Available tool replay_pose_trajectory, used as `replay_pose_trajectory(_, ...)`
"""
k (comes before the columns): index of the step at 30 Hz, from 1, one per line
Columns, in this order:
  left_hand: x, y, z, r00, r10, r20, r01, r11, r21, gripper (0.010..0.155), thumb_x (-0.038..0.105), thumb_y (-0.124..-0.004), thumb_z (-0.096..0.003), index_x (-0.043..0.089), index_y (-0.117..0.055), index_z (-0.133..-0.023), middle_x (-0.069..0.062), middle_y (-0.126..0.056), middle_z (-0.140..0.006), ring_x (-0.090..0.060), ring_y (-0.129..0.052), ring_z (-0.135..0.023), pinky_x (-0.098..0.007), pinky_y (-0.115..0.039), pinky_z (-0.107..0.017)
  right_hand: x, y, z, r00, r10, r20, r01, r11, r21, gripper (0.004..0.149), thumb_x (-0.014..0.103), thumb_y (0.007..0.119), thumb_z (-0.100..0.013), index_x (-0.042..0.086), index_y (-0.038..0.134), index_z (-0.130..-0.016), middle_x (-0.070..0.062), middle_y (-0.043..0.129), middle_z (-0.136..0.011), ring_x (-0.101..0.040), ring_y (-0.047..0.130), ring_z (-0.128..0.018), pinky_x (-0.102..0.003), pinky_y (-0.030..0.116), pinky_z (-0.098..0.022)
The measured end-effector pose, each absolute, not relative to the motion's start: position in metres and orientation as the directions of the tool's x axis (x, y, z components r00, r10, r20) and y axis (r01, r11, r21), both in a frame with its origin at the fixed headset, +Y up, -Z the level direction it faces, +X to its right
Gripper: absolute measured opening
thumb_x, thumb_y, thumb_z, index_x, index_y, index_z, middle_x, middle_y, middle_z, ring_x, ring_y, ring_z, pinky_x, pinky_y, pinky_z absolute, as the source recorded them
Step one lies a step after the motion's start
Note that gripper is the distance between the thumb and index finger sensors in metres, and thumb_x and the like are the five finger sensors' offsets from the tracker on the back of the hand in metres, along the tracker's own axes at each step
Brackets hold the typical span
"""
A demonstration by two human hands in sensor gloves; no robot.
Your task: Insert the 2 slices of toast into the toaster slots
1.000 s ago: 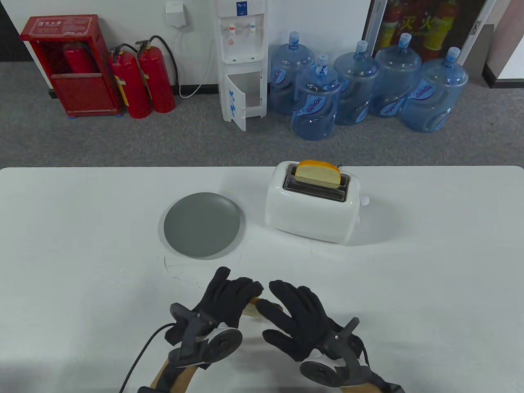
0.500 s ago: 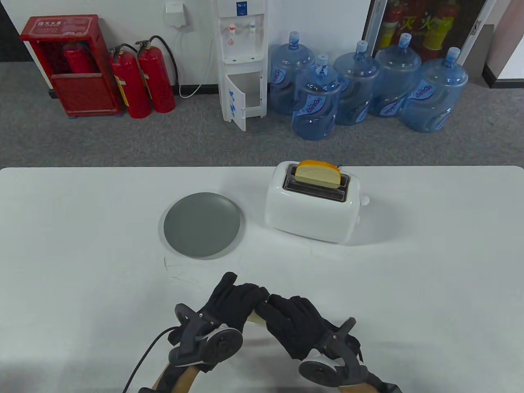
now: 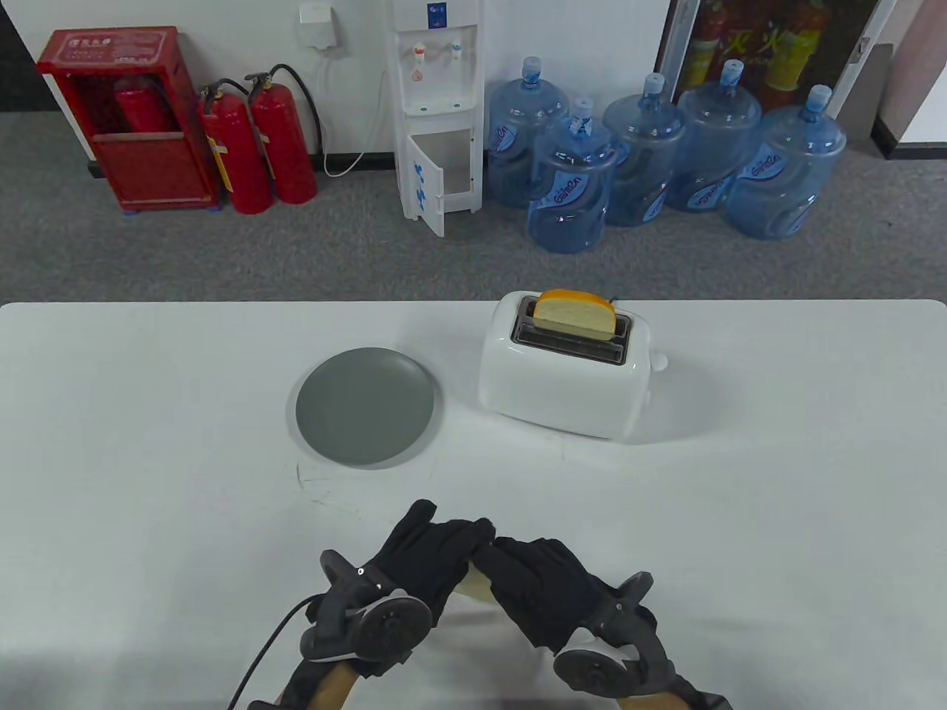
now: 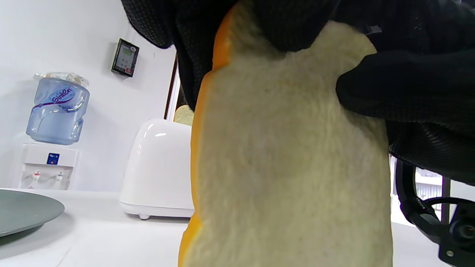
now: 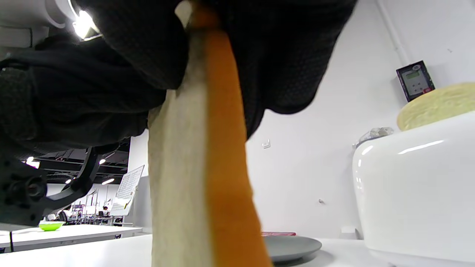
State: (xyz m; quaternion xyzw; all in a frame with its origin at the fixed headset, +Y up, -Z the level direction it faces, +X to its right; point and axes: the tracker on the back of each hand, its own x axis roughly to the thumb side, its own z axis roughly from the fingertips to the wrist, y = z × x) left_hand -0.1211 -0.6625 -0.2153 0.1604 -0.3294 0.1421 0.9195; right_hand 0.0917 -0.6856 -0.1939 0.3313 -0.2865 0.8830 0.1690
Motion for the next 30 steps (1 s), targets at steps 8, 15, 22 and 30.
replay_pose_trajectory(8,-0.127,-0.663,-0.216,0.749,0.145,0.646,-0.376,0.896,0.235,0.053,0.039,-0.074,-0.0542,0.036,-0.068,-0.107,0.008,-0.084,-0.103,-0.019,-0.102,-0.088,-0.049,-0.063,-0.081,0.093,-0.685,-0.194,-0.734,0.112,0.669,-0.496,-0.763,-0.416,0.054,0.037,0.083,-0.063,0.036,0.055,-0.109,-0.001,0.089,-0.094,-0.008,0.109,-0.066,-0.038,0.093,-0.062)
replay_pose_trajectory(15,-0.131,-0.661,-0.216,0.791,0.098,0.604,-0.338,0.893,0.297,0.054,0.045,-0.070,-0.0551,0.034,-0.066,-0.108,0.007,-0.081,-0.106,-0.021,-0.098,-0.095,-0.049,-0.061,-0.082,0.094,-0.684,-0.194,-0.742,0.115,0.660,-0.494,-0.760,-0.422,0.053,0.037,0.083,-0.062,0.036,0.057,-0.108,-0.002,0.091,-0.092,-0.007,0.110,-0.064,-0.037,0.095,-0.060)
replay_pose_trajectory(22,-0.152,-0.660,-0.225,0.858,0.137,0.495,-0.326,0.890,0.319,0.055,0.049,-0.068,-0.0558,0.035,-0.065,-0.109,0.004,-0.074,-0.113,-0.030,-0.082,-0.108,-0.053,-0.057,-0.082,0.095,-0.684,-0.195,-0.747,0.116,0.655,-0.491,-0.760,-0.425,0.053,0.037,0.083,-0.062,0.036,0.056,-0.108,-0.002,0.090,-0.092,-0.008,0.110,-0.065,-0.038,0.094,-0.060)
replay_pose_trajectory(30,-0.175,-0.666,-0.237,0.925,0.160,0.346,-0.273,0.911,0.310,0.064,0.055,-0.065,-0.0557,0.040,-0.048,-0.116,-0.001,-0.046,-0.126,-0.040,-0.040,-0.118,-0.056,-0.041,-0.083,0.095,-0.683,-0.196,-0.750,0.115,0.651,-0.488,-0.761,-0.428,0.053,0.036,0.083,-0.062,0.036,0.056,-0.108,-0.002,0.090,-0.093,-0.009,0.109,-0.065,-0.039,0.094,-0.061)
